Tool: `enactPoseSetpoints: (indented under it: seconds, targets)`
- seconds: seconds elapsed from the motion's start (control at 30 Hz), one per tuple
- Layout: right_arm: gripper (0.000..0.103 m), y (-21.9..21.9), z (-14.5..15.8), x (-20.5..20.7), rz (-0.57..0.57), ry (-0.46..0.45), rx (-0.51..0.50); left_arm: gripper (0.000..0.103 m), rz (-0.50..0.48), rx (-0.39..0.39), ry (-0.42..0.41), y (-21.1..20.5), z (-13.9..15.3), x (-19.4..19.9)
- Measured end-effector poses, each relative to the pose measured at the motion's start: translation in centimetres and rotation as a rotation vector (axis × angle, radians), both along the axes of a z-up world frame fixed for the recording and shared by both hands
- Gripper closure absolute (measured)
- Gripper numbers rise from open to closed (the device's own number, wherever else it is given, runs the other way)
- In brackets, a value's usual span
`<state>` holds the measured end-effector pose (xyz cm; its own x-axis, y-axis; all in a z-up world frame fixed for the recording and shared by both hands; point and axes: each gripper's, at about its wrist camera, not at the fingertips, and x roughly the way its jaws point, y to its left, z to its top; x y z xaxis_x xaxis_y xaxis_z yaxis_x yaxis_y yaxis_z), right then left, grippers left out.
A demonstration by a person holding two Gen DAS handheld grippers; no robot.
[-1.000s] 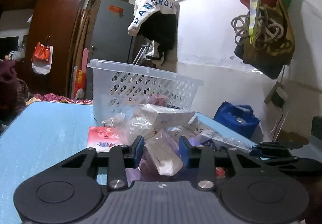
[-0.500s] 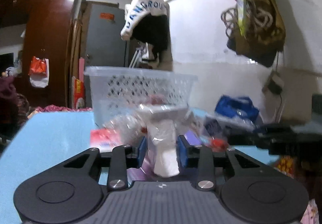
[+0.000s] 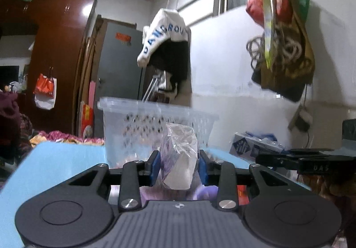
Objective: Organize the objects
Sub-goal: 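Carry both bagged items over the basket and open both tools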
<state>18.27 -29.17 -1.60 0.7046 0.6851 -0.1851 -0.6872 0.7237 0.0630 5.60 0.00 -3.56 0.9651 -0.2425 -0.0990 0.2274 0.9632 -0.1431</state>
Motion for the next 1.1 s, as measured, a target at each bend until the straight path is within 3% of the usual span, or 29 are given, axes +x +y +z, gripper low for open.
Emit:
enactPoseSetpoints:
  seconds: [0.1, 0.2, 0.3, 0.4, 0.43, 0.47, 0.5, 0.53, 0.6, 0.67, 0.83, 0.93, 1.03, 1.1]
  targets:
    - [0.070, 0.5, 3.0, 1.5, 0.012, -0.050, 0.040, 0.064, -0.006, -0.028, -0.057, 0.9, 2.9, 1.9]
    - [0.070, 2.6, 6.8, 4.6, -0.034, -0.139, 0.008, 0.064, -0.019, -0.045, -0.086, 1.6, 7.3, 6.1]
    - [0.070, 4.9, 9.2, 9.4, -0.028, -0.113, -0.023, 0.064, 0.012, -0.005, -0.026, 1.5, 10.2, 12.1]
    - [0.069, 7.3, 9.6, 13.4, -0.063, -0.075, -0.104, 0.062, 0.031, -0.002, 0.062, 1.5, 10.4, 16.7]
    - [0.069, 7.8, 9.4, 14.1, -0.069, -0.062, -0.125, 0.055, 0.038, 0.019, 0.083, 1.3, 10.1, 17.6]
    - [0.064, 8.2, 9.1, 14.6, -0.072, -0.043, -0.142, 0.041, 0.047, 0.038, 0.090, 1.1, 9.8, 18.0]
    - [0.047, 8.3, 8.8, 14.8, -0.073, -0.021, -0.152, 0.037, 0.063, 0.057, 0.087, 0.9, 9.6, 17.9]
    - [0.038, 8.0, 8.5, 14.5, -0.087, -0.013, -0.143, 0.033, 0.069, 0.069, 0.075, 0.9, 9.3, 17.2]
    - [0.000, 6.0, 7.8, 12.3, -0.105, -0.054, -0.088, 0.029, 0.064, 0.077, 0.037, 1.1, 8.7, 14.5]
    - [0.000, 4.0, 7.1, 9.9, -0.098, -0.083, -0.053, 0.018, 0.054, 0.053, 0.032, 1.6, 7.8, 11.5]
    - [0.000, -0.2, 1.7, 4.7, -0.147, 0.017, -0.042, 0.018, 0.055, 0.060, 0.050, 1.1, 2.6, 4.3]
    - [0.000, -1.3, -1.1, 2.9, -0.117, 0.102, -0.024, 0.018, 0.048, 0.024, 0.078, 0.9, -0.2, 1.9]
    - [0.012, -1.1, -2.8, 2.1, -0.100, 0.119, -0.045, 0.018, 0.040, 0.008, 0.104, 0.6, -1.6, 0.7]
    - [0.023, -0.5, -3.2, 2.6, -0.073, 0.129, -0.078, 0.018, 0.023, 0.042, 0.115, 0.1, -2.1, 0.3]
